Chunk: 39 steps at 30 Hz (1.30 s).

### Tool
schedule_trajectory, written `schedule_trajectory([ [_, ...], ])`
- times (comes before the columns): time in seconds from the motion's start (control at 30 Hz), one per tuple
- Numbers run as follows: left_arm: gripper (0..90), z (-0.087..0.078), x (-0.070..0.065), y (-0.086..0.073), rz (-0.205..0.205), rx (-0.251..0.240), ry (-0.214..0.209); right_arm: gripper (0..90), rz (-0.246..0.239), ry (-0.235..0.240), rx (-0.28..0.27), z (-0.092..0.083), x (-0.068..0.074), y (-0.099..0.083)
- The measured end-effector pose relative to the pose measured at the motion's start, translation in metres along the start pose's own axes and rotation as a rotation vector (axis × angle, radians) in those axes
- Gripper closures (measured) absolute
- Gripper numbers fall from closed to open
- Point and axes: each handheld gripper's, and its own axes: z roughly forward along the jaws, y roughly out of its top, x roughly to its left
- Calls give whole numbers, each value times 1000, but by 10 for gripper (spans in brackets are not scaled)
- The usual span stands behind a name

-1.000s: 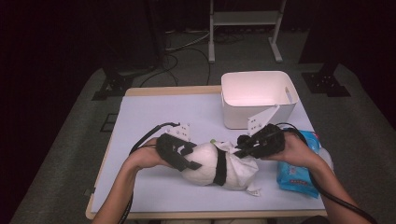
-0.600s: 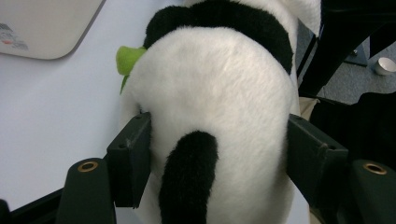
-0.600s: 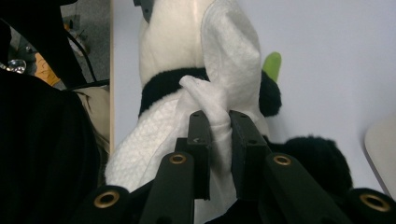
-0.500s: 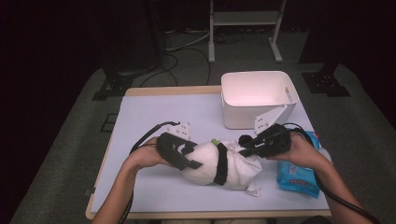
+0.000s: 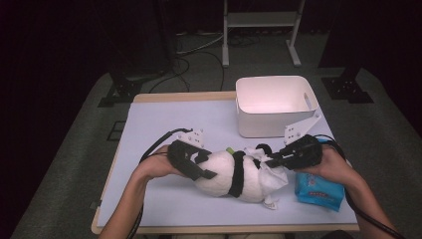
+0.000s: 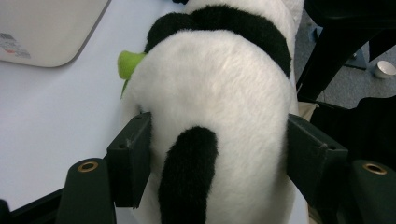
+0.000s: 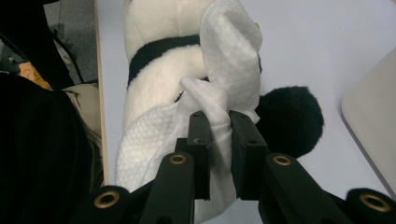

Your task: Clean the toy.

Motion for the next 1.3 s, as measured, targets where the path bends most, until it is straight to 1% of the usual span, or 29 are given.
schedule_trajectory([
  [0.23, 308, 0, -1, 3, 5, 0, 4, 788, -30, 20, 7, 9, 2, 16],
  [0.4, 308, 0, -4, 7, 19, 0, 10, 788, -54, 41, 16, 20, 4, 30],
  [0.5, 308, 1, -5, 9, 19, 0, 10, 788, -69, 49, 23, 26, 4, 38],
  [0.6, 308, 1, -6, 12, 24, 4, 12, 788, -69, 60, 26, 31, 4, 44],
  [0.67, 308, 1, -6, 13, 21, 1, 13, 788, -68, 61, 24, 32, 2, 45],
  [0.77, 309, 1, -6, 13, 21, -4, 11, 787, -48, 63, 16, 30, -3, 42],
  [0.8, 309, 1, -6, 14, 18, -9, 9, 787, -48, 63, 16, 30, -3, 42],
  [0.97, 309, 1, -9, 15, 33, -6, 10, 788, -20, 20, 18, 19, -11, 30],
  [1.1, 309, 1, -10, 16, 42, -8, 7, 788, 22, 9, 16, 13, -19, 18],
  [1.2, 309, 2, -11, 18, 45, -17, 2, 787, 38, 11, 6, 9, -20, 11],
  [1.3, 309, 2, -12, 21, 51, -17, 1, 787, 38, 14, 3, 8, -18, 8],
])
